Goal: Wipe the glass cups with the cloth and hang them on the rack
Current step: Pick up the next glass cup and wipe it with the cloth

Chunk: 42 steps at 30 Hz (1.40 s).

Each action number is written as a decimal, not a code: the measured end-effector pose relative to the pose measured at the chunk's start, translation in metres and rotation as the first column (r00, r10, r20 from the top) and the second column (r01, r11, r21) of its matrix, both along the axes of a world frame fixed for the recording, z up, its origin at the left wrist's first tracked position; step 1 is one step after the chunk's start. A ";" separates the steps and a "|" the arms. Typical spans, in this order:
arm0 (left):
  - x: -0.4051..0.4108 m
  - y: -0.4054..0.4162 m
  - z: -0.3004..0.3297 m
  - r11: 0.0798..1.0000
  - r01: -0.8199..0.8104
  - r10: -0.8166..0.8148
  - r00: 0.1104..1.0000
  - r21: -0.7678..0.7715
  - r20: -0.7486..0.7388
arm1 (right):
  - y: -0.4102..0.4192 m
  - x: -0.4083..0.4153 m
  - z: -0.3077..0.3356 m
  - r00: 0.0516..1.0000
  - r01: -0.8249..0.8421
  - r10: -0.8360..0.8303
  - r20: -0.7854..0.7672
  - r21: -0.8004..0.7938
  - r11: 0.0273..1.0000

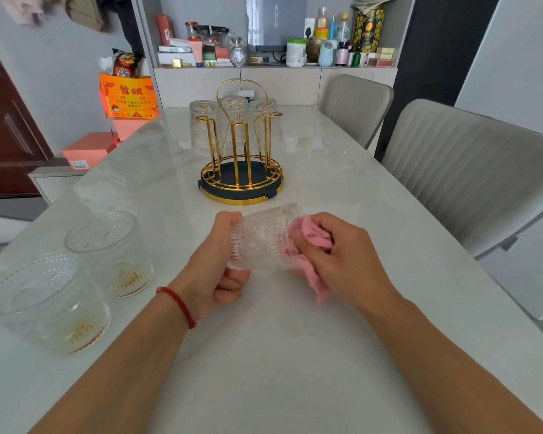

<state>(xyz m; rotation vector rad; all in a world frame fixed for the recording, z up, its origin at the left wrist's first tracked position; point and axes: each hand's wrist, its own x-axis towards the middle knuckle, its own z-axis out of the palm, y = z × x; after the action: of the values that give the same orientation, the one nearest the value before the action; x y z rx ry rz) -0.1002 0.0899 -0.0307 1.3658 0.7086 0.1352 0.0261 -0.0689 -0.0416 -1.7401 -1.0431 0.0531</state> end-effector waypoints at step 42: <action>-0.003 0.001 0.003 0.212 -0.470 -0.027 0.873 0.857 0.486 | -0.010 -0.004 0.021 0.846 -0.425 0.411 0.340 -0.033 0.904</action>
<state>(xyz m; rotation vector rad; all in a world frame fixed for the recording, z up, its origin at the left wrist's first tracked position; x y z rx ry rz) -0.1030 0.0913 -0.0281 2.3282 0.4111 1.3087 0.0223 -0.0794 -0.0209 -1.4806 -1.6595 0.0038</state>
